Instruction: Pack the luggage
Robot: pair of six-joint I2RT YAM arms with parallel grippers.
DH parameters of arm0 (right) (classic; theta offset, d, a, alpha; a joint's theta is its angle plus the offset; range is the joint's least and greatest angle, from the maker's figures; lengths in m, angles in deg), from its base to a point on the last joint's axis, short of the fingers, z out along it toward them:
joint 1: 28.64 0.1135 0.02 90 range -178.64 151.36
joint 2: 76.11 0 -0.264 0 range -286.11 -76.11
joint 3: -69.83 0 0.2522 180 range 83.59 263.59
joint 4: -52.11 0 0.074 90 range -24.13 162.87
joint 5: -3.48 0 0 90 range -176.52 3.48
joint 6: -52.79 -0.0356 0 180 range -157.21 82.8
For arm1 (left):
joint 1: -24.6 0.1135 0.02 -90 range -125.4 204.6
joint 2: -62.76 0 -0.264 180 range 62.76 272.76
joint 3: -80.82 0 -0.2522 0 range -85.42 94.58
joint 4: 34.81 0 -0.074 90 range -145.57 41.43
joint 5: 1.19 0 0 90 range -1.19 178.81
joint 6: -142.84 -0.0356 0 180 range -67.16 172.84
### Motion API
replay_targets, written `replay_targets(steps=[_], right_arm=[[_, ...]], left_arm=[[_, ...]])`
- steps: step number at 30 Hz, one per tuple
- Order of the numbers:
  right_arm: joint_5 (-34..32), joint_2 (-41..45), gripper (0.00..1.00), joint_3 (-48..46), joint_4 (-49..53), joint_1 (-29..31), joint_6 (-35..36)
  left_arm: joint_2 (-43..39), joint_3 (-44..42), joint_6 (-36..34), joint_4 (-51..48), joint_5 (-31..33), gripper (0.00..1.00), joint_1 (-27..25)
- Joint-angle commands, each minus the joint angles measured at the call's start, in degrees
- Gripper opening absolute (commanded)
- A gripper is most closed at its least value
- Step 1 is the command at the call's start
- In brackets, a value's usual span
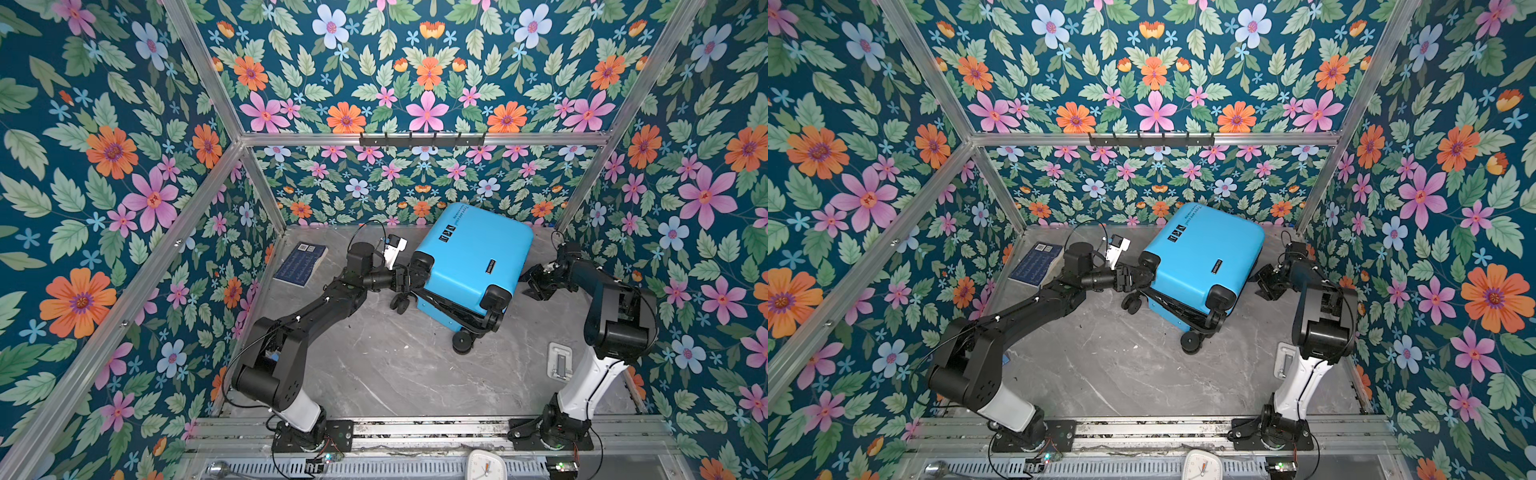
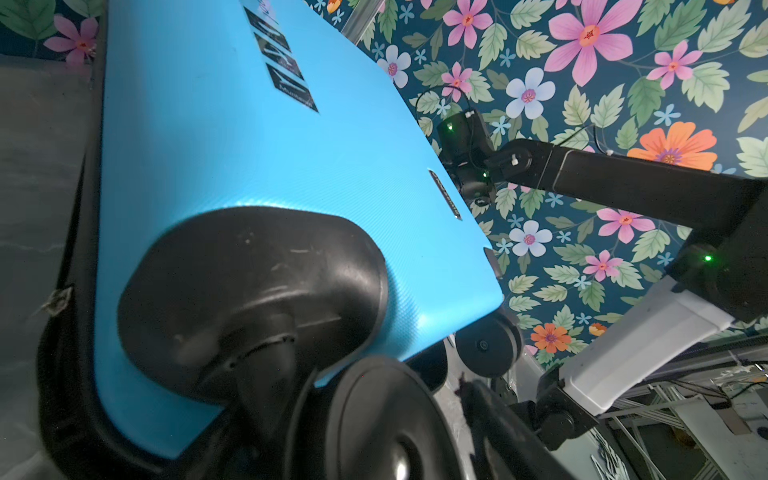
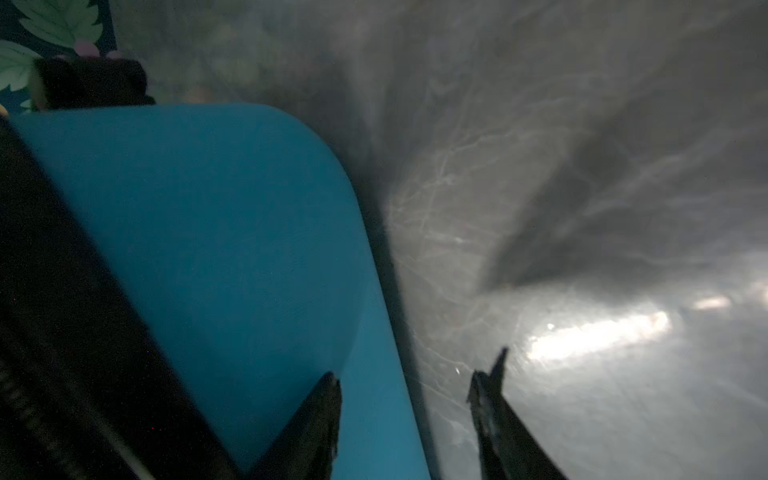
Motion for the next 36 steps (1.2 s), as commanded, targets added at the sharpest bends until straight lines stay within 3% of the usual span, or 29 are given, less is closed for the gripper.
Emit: replay_targets(steps=[1,7,16,23,28,32,36], right_arm=[[4.96,-2.55,0.53,4.81,1.04,3.96,2.65],[5.72,-8.11,0.53,13.21,0.95,9.12,0.63],[8.04,-16.66,0.64,27.93,7.05,15.05,4.40],[5.88,-9.76,0.71,21.82,5.21,12.57,4.13],[4.91,-1.23,0.78,13.96,2.61,8.38,3.70],[3.72,7.28,0.83,6.75,0.07,7.33,4.91],[5.00,17.58,0.86,0.03,-2.79,8.67,6.54]], left_arm=[[-2.73,-1.25,-0.29,2.49,0.99,0.77,-0.23],[-7.67,-3.64,-4.47,-6.26,9.96,0.80,-0.15],[-17.32,-9.08,-4.17,-8.86,14.65,0.88,-0.19],[-26.46,-5.21,-5.06,-19.16,20.50,0.93,3.09],[-29.03,-5.16,-1.09,-22.02,23.05,0.93,11.20],[-27.66,-9.36,3.86,-20.49,23.86,0.86,17.57],[-24.61,-14.53,7.89,-16.25,24.18,0.78,18.49]])
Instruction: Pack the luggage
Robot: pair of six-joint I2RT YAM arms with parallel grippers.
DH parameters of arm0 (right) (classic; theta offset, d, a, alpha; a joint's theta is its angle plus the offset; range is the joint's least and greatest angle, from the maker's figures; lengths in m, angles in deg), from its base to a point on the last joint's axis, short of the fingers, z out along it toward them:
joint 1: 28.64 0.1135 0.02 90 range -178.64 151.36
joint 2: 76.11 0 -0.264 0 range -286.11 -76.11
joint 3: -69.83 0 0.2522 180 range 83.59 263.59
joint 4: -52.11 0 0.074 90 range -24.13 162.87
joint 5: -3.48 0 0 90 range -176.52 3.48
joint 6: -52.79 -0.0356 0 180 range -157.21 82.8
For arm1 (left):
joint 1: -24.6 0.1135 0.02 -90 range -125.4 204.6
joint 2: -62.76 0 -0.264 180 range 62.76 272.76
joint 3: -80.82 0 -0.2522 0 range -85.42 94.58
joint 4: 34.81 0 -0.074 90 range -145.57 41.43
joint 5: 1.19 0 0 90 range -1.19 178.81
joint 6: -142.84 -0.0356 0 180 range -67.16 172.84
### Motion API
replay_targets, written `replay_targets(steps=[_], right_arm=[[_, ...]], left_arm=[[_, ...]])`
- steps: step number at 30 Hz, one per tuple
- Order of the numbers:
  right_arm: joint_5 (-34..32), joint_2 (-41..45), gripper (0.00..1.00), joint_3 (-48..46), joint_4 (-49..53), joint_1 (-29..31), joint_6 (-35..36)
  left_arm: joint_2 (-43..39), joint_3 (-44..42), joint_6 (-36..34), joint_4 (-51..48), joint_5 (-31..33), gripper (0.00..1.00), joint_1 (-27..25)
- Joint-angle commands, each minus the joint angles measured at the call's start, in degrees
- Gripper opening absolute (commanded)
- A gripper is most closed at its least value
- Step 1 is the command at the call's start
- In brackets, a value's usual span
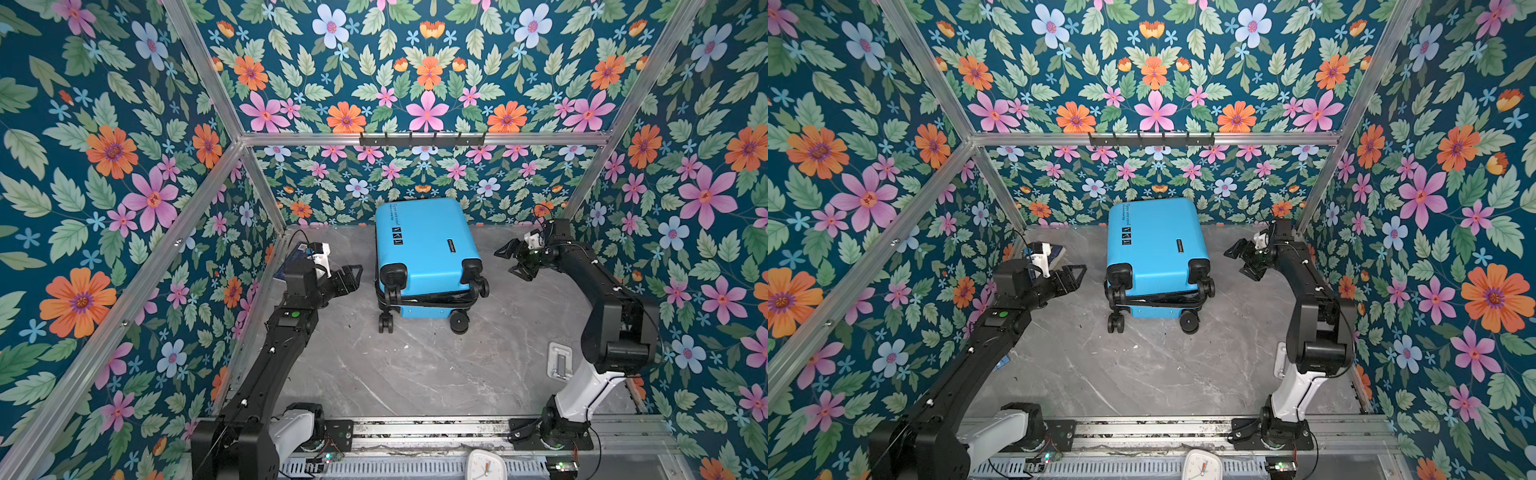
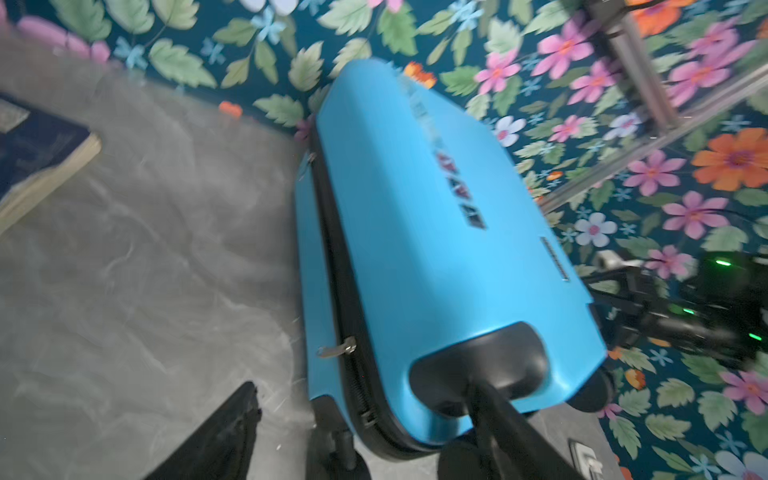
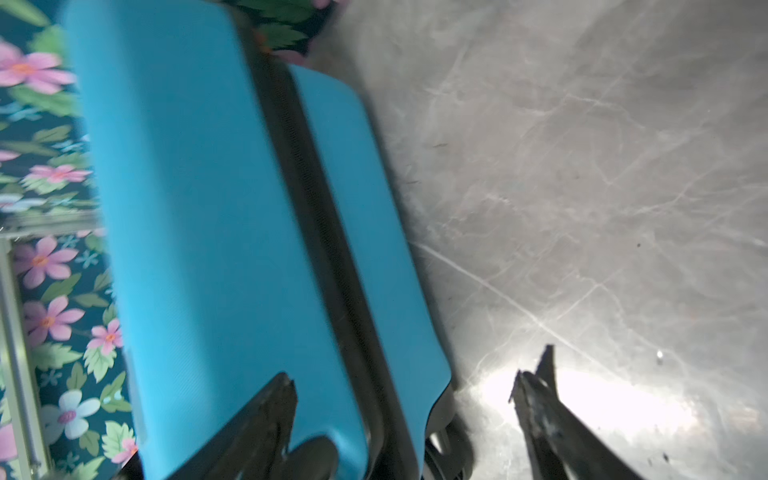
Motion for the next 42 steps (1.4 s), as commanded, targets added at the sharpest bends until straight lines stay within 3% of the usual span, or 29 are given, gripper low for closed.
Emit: replay_targets(steps=[1,3,6,17,22,25,30,34,42], right_arm=[[0.75,7.04,0.87,-4.01,-3.95,1.65,2.68],[0.23,9.82,0.89,-5.31,-3.14,4.75,5.09],[-4.02,11.30,0.99,-4.53,2.30,10.68,9.92],[-15.52,11.95,0.99,-6.70,7.76,19.54,13.46],[-14.44,11.38,0.85,-7.35,7.62,20.26,13.54],[-13.61,10.79,0.72,-7.48,7.02,20.42,13.15],[-12.79,11.04,0.39,-6.75,7.09,20.79,12.33],[-12.64,13.55,0.25,-6.56,7.79,21.98,11.43],[-11.47,20.52,0.21,-11.50,7.40,22.86,8.10]], left_arm=[[1.63,-3.55,5.26,5.18,-0.25,0.77,0.35],[2.52,-6.08,7.07,7.90,-0.44,0.76,0.30],[4.67,-8.99,8.94,11.22,-1.17,0.75,0.26],[13.75,-13.65,11.75,20.85,-3.32,0.72,-0.16],[16.98,-13.61,12.10,22.81,-2.97,0.71,-2.06],[18.90,-12.99,11.81,23.01,-2.13,0.70,-3.93],[22.30,-12.64,12.01,24.59,-0.72,0.70,-7.06],[24.43,-12.82,13.00,26.74,0.05,0.69,-8.64],[25.77,-12.22,13.34,27.87,0.37,0.69,-9.66]])
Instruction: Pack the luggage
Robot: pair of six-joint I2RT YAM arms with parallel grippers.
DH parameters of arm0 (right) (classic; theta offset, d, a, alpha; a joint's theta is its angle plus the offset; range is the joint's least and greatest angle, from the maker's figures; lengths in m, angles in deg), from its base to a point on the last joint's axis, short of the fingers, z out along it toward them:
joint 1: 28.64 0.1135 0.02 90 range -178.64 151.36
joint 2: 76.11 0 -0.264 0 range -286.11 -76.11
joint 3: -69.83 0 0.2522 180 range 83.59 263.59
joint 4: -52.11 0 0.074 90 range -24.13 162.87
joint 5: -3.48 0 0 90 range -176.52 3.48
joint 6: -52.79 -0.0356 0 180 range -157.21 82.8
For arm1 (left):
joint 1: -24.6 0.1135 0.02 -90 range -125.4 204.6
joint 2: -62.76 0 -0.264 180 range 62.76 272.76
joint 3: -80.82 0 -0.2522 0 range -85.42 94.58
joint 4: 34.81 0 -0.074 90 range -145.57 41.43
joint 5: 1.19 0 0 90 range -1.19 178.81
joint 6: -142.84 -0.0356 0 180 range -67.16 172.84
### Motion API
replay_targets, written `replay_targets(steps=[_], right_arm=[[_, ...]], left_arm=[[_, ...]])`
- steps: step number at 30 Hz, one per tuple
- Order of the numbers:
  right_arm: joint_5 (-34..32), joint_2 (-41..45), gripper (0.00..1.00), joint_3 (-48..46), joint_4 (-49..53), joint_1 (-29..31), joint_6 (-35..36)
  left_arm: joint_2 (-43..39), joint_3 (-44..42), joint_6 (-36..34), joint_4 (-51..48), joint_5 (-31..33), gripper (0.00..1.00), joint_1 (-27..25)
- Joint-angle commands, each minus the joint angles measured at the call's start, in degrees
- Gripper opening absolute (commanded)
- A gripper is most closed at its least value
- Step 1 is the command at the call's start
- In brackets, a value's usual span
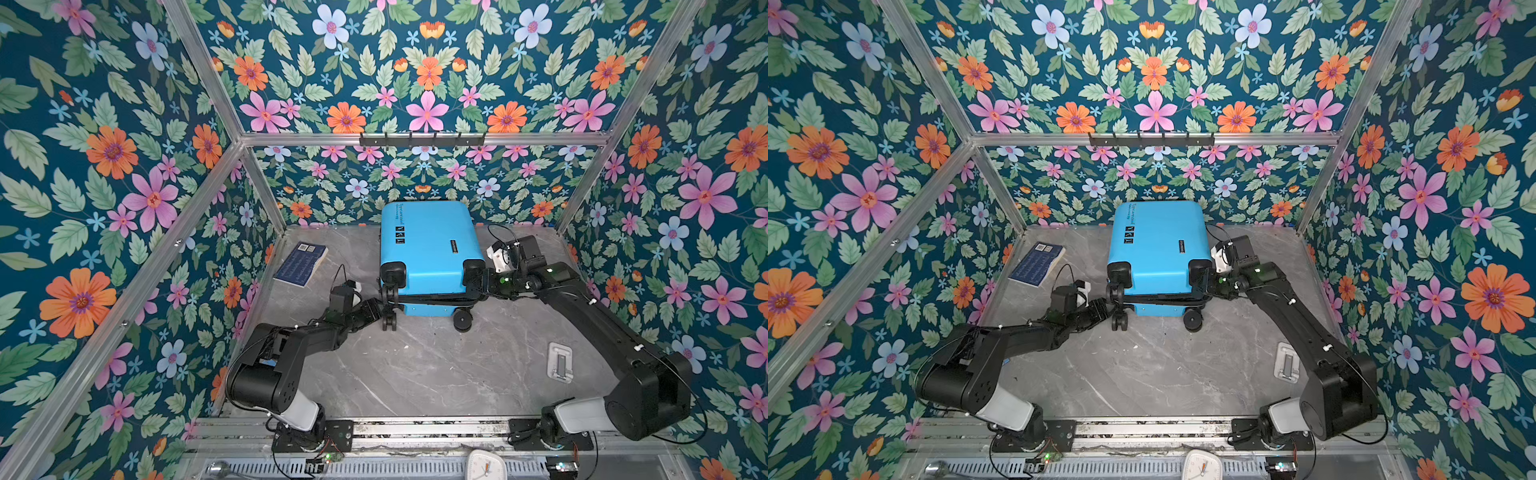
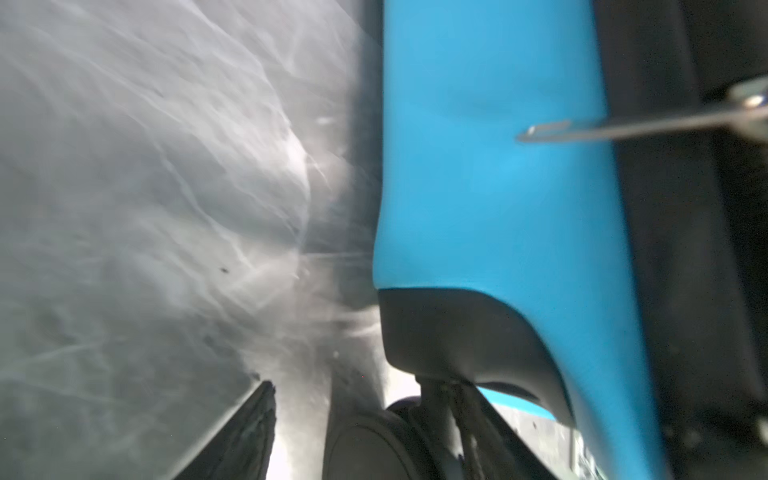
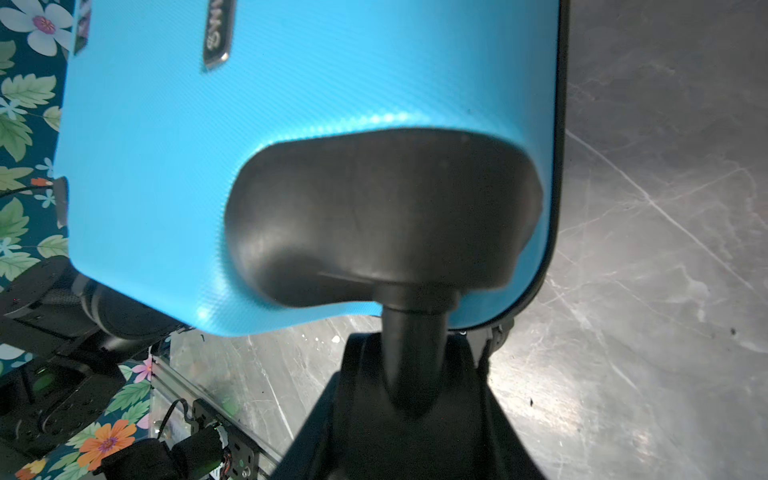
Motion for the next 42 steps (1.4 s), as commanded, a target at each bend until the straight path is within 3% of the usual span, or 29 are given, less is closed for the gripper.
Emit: replay_targets(steps=[1,9,16,28,31,36,42], right_arm=[[3.13,1.96,0.21,-2.08,-0.38,0.24,0.23],[4.19,3.23,0.18,-10.51,-5.77,0.76,-3.62],[0.61,-0.01,0.18,-11.00,-6.49,0.16,-2.86],[2.47,-4.24,0.24,-6.02,-2.70,-10.70,2.94],[2.45,-5.29,0.37,-4.29,-1.29,-12.37,4.54],[1.23,-5.04,0.78,-1.89,0.56,-13.74,5.33],[-5.46,-1.33,0.99,-0.30,4.31,-13.78,3.61]], left_arm=[[0.31,0.56,0.22,2.35,1.21,0.69,-0.14],[1.07,0.78,0.35,2.78,1.37,0.69,-1.08],[2.08,1.00,0.64,3.57,0.95,0.69,-2.64],[6.67,2.26,3.69,11.21,0.63,0.69,-9.86],[9.14,3.23,5.19,14.82,0.12,0.69,-11.50],[12.36,6.84,5.48,16.65,0.85,0.69,-16.45],[15.71,8.55,8.36,22.27,1.83,0.69,-20.68]])
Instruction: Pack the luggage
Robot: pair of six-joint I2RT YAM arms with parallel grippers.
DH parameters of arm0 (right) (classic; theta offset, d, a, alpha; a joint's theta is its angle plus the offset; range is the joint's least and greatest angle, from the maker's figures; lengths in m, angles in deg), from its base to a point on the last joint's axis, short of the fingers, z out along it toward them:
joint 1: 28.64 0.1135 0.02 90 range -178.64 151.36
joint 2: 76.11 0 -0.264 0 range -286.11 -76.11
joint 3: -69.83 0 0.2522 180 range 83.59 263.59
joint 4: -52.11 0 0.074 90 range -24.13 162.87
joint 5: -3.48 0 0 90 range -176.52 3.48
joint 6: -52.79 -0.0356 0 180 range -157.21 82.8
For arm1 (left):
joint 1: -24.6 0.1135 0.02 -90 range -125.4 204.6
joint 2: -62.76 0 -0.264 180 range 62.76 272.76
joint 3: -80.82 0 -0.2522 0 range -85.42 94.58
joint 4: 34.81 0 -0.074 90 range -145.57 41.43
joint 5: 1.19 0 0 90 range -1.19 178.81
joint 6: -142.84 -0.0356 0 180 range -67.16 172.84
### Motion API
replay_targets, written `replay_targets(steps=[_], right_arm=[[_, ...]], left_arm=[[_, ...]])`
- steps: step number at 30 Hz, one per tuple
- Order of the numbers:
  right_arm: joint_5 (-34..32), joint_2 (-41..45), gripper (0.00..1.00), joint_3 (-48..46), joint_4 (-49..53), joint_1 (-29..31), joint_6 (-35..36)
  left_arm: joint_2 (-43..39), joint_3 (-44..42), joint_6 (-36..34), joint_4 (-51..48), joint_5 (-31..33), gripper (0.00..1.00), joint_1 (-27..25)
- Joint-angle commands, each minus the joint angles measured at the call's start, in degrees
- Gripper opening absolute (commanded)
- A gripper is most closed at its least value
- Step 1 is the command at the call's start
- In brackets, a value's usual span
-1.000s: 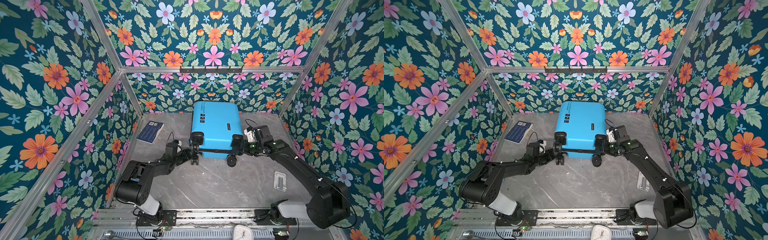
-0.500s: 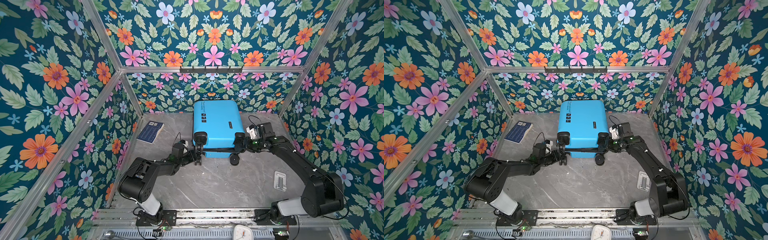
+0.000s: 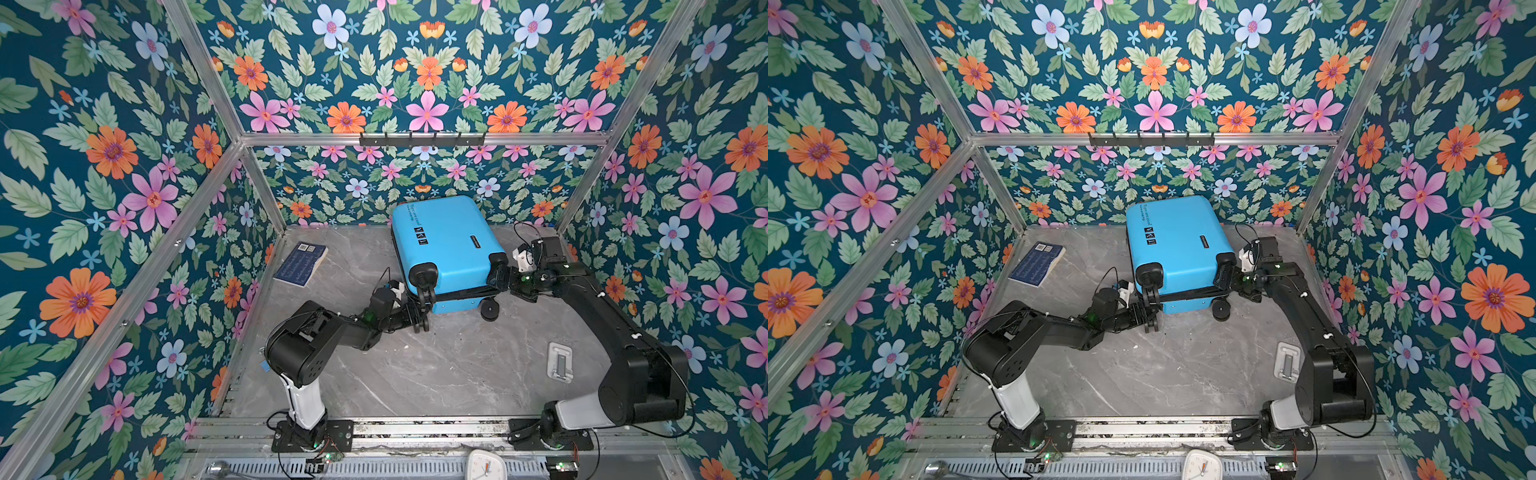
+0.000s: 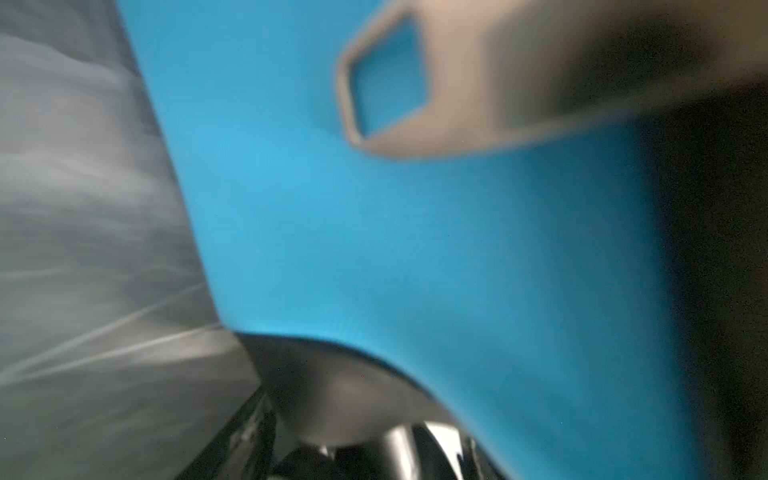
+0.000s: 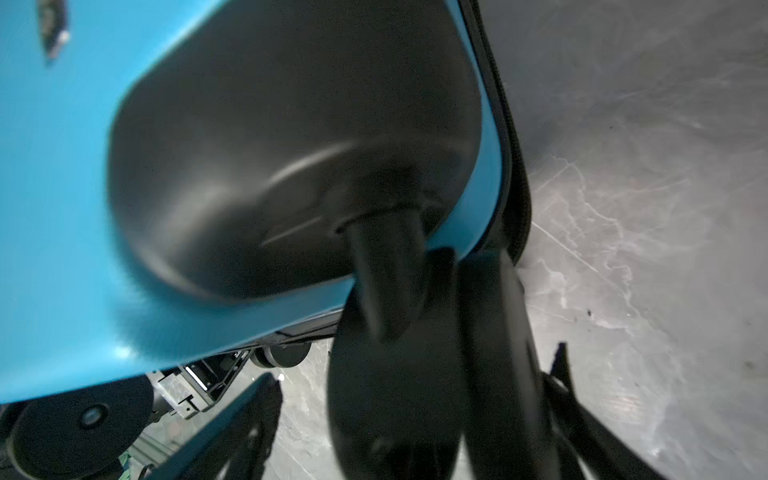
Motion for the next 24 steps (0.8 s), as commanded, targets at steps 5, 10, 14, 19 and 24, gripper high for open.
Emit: replay_targets(steps=[5,10,14,19,24], right_arm=[[-10.57,7.30,0.99,1.23,6.02,-0.06,-2.74],[-9.94,13.78,0.99,2.32,7.77,0.64,-4.17],[-9.33,14.42,0.97,5.06,8.86,8.76,-4.68],[-14.13,5.63,0.99,12.24,12.12,25.62,-5.23],[-17.87,-4.86,0.99,20.01,14.36,34.79,-5.85]], left_arm=[[-0.96,-2.76,2.66,9.59,2.33,0.69,-2.69],[-8.91,-9.37,0.75,6.11,4.57,0.69,-1.65],[-17.48,-13.56,-2.42,-0.72,7.54,0.69,-0.66],[-27.47,-17.87,-6.01,-0.98,11.42,0.74,3.18],[-32.53,-19.00,-10.94,0.71,14.62,0.77,7.33]])
